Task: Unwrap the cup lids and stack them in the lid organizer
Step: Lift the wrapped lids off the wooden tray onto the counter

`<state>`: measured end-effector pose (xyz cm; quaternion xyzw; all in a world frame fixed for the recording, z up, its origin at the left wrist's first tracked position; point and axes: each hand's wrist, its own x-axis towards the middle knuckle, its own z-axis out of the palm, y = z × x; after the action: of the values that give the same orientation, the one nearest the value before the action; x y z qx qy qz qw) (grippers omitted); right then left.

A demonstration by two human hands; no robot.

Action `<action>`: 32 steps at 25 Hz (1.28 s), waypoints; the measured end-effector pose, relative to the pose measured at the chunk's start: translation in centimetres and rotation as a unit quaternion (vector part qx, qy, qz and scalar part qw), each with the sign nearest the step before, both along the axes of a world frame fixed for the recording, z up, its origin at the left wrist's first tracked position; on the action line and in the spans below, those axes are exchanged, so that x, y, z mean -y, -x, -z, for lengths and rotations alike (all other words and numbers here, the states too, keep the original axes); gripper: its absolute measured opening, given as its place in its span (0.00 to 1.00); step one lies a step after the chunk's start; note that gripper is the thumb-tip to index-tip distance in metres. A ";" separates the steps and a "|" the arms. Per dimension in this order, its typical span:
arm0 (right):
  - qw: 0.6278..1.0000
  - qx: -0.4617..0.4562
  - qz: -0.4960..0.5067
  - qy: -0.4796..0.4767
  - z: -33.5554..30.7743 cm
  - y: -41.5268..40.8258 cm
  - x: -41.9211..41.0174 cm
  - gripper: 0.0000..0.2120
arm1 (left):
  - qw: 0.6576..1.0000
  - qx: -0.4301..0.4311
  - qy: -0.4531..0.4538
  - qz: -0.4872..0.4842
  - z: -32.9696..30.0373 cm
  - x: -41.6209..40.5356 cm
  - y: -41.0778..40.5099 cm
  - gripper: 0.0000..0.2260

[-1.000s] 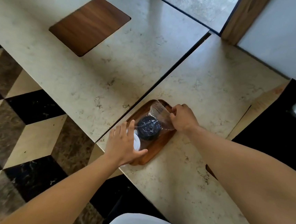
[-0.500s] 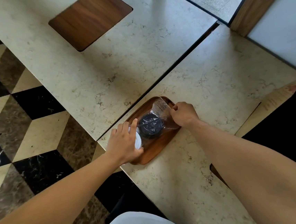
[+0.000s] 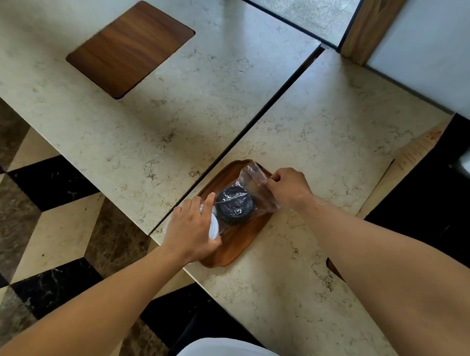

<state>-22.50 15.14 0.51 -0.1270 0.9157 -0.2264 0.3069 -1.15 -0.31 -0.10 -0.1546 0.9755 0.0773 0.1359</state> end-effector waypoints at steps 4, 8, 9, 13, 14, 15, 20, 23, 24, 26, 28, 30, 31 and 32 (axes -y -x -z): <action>1.000 -0.011 0.012 0.003 -0.7 -0.4 -1.1 0.11 | 1.000 -0.016 0.000 0.023 -0.5 -0.1 0.2 0.44; 0.998 -0.017 0.048 0.023 -1.6 -1.4 -3.3 0.12 | 0.998 -0.031 -0.007 0.061 -1.1 -0.4 0.6 0.44; 0.997 -0.019 0.063 0.029 -1.7 -1.9 -4.0 0.12 | 0.997 -0.033 -0.006 0.074 -1.2 -0.5 0.7 0.44; 0.990 -0.021 0.132 0.042 -1.3 -3.9 -7.3 0.09 | 0.989 -0.041 -0.003 0.145 -1.2 -1.5 1.3 0.43; 0.987 -0.020 0.152 0.041 -1.3 -4.5 -8.4 0.08 | 0.986 -0.044 -0.009 0.163 -1.1 -1.9 1.5 0.43; 0.984 -0.019 0.172 0.036 -1.2 -5.1 -9.7 0.07 | 0.982 -0.045 -0.016 0.181 -1.1 -2.4 1.6 0.43; 0.963 -0.027 0.266 0.027 -0.8 -9.0 -16.0 0.10 | 0.959 -0.019 -0.019 0.283 -0.6 -6.0 2.8 0.45; 0.952 -0.025 0.304 0.036 -0.9 -11.5 -19.9 0.09 | 0.943 -0.016 -0.006 0.332 -0.4 -8.8 3.3 0.46; 0.949 -0.030 0.312 0.038 -0.9 -12.3 -21.2 0.10 | 0.937 -0.018 -0.004 0.348 -0.2 -9.9 3.4 0.46; 0.940 -0.034 0.336 0.043 -0.8 -13.9 -23.7 0.11 | 0.929 -0.014 -0.012 0.369 0.2 -12.0 3.5 0.45; 0.933 -0.031 0.355 0.042 -0.7 -15.3 -25.3 0.12 | 0.925 -0.001 -0.016 0.381 0.5 -13.4 3.3 0.46; 0.928 -0.021 0.369 0.040 -0.2 -16.5 -27.1 0.11 | 0.915 0.013 -0.009 0.404 1.0 -14.5 3.0 0.46; 0.925 -0.013 0.378 0.040 0.1 -17.1 -27.7 0.10 | 0.911 0.021 -0.011 0.411 1.2 -14.9 2.9 0.46; 0.922 -0.006 0.385 0.042 0.4 -17.6 -28.3 0.09 | 0.909 0.029 -0.014 0.415 1.5 -15.1 2.8 0.47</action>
<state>-4.87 43.41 0.13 0.2215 0.8852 -0.3649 0.1848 -3.99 14.78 -1.57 0.2643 0.9460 0.0228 0.1863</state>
